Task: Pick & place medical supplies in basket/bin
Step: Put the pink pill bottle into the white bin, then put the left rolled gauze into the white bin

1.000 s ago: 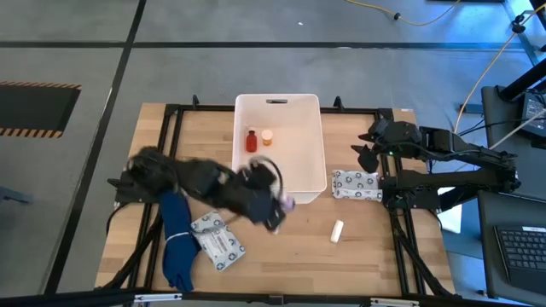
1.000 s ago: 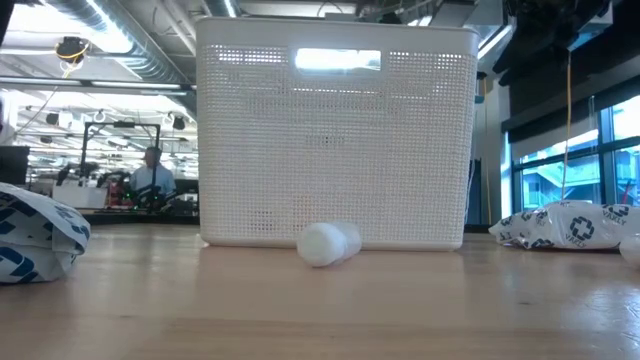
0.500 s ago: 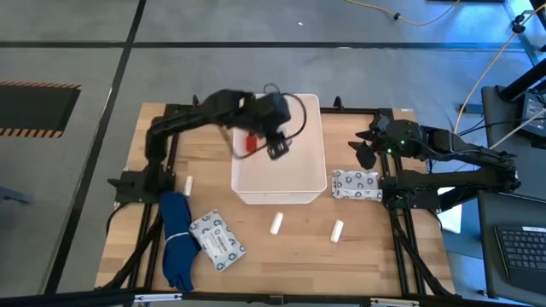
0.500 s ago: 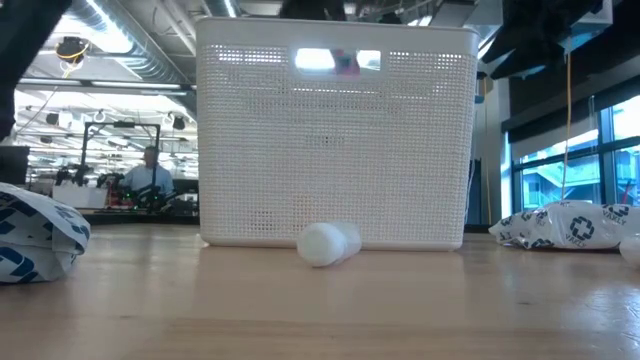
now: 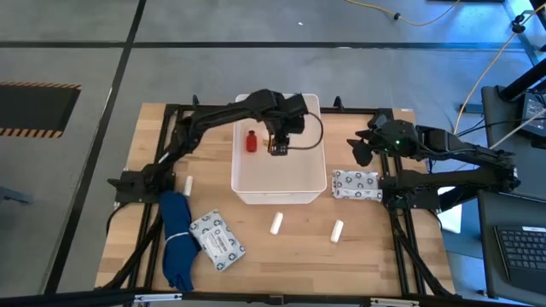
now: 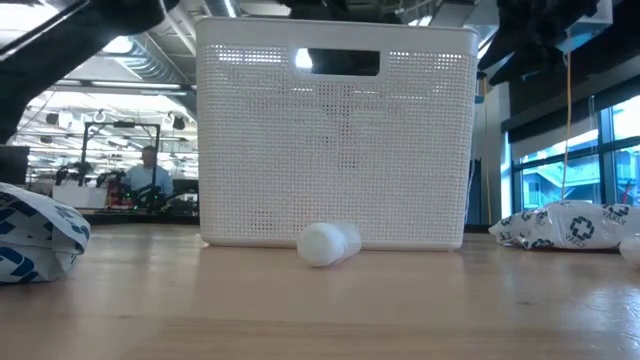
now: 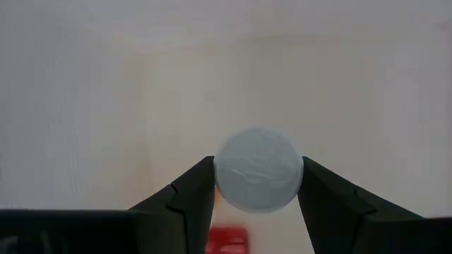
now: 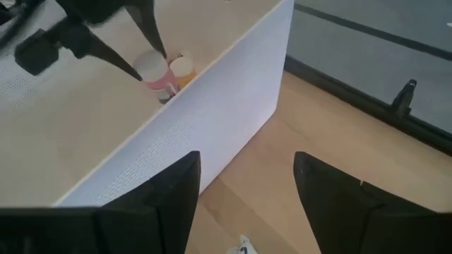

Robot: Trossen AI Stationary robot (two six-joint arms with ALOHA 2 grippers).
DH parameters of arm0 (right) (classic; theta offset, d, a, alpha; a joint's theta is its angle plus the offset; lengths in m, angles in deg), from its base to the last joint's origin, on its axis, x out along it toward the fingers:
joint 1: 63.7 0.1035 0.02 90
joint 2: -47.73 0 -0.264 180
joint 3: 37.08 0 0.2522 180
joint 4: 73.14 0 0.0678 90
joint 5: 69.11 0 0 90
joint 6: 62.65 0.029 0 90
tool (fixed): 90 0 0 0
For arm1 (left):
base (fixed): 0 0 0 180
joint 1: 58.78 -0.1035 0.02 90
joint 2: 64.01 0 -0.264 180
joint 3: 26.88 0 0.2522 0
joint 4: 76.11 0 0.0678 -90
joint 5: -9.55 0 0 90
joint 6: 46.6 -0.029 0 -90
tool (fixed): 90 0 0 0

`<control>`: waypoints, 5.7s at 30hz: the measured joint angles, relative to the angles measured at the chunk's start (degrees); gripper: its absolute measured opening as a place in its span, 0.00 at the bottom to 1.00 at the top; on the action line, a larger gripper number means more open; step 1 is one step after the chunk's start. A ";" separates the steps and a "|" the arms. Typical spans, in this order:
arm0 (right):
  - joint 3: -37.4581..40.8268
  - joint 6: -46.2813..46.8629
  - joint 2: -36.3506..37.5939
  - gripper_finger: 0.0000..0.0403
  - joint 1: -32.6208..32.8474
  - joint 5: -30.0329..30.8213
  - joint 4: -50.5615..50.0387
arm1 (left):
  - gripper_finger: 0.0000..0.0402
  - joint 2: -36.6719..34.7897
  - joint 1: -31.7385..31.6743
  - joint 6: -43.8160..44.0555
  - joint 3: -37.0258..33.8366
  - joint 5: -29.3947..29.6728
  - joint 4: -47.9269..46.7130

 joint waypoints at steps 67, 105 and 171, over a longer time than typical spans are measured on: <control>0.00 1.28 -6.97 0.57 0.01 -0.05 -0.91 | 0.43 3.45 -7.85 1.77 -14.54 -0.26 15.57; 0.00 1.11 -6.97 0.57 0.01 -0.07 -0.87 | 0.59 -4.51 -8.14 8.69 -15.76 2.16 13.64; 0.02 -14.00 -6.97 0.57 0.13 -4.64 -2.11 | 0.53 -53.47 16.44 96.54 -82.09 5.36 -4.59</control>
